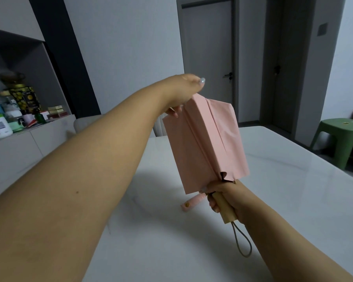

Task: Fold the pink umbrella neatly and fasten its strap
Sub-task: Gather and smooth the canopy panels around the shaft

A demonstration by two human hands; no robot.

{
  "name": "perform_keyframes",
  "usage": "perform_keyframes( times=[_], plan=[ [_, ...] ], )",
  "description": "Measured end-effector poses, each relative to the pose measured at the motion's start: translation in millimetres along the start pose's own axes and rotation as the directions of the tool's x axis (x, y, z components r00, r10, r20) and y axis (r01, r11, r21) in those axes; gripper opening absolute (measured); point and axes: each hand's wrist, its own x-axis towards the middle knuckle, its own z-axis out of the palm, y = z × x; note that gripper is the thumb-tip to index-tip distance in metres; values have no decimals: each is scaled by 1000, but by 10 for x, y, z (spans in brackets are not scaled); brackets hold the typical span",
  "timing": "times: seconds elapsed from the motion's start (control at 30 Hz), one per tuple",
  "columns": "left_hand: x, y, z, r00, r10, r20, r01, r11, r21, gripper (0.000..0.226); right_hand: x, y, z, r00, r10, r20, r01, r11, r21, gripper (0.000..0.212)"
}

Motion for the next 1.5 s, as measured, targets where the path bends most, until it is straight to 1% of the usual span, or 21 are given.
perform_keyframes(
  times=[0.1,0.2,0.23,0.3,0.37,0.57,0.67,0.83,0.93,1.07,1.1,1.13,1.2,1.23,1.3,1.37,1.4,1.43,1.5],
  plan=[
    [-4,19,86,999,-16,29,14,998,69,33,1,-6,7,1000,14,-6,-14,1000,17,5],
    [39,-99,131,1000,14,12,-14,1000,-21,18,7,-4,8,1000,15,-10,-15,999,36,3],
    [55,-149,141,1000,21,2,-21,998,-64,17,9,1,6,1000,12,-6,-11,999,42,2],
    [85,-234,163,1000,8,-10,-10,990,-137,24,16,5,5,1000,8,1,-8,998,54,2],
    [94,-289,191,1000,-12,-24,8,984,-176,28,28,14,-2,1000,10,-4,-9,998,67,2],
    [86,-387,277,998,-22,-51,11,976,-216,46,38,52,-11,1000,13,-14,-12,998,59,1],
    [99,-412,297,998,-16,-64,1,972,-234,55,42,42,-14,1000,3,-4,-3,998,58,4],
    [105,-486,299,996,-53,-73,30,957,-288,60,47,37,-14,1000,1,27,-4,995,101,4],
    [85,-557,279,995,-78,-66,48,926,-376,59,38,13,-31,997,-18,80,3,982,187,7],
    [16,-717,245,995,-100,-2,78,789,-610,55,1,-29,-57,969,-83,234,-3,938,346,18],
    [7,-768,241,996,-94,8,76,755,-652,56,-7,-29,-53,954,-100,282,-17,923,384,25],
    [1,-811,235,997,-79,14,67,725,-685,57,-11,-24,-48,936,-119,331,-34,906,422,37],
    [-15,-878,241,999,-48,13,43,696,-717,57,-17,-1,-32,897,-153,414,-80,866,493,63],
    [-14,-904,241,999,-36,9,32,690,-724,57,-13,4,-24,883,-167,438,-94,853,514,72],
    [-17,-957,248,1000,-18,6,17,680,-733,56,-13,0,-16,871,-175,459,-118,833,540,87],
    [-33,-991,261,1000,0,-1,-1,676,-737,55,-52,-32,-4,881,-137,453,-155,820,551,92],
    [-44,-994,274,1000,6,-9,-10,676,-737,55,-70,-45,0,895,-112,432,-161,821,547,89],
    [-50,-996,297,1000,6,-23,-21,682,-731,55,-89,-59,9,914,-92,395,-148,831,536,80],
    [-49,-997,375,998,-17,-65,-32,731,-681,55,-112,-78,43,954,-88,287,-68,869,490,46]
  ],
)
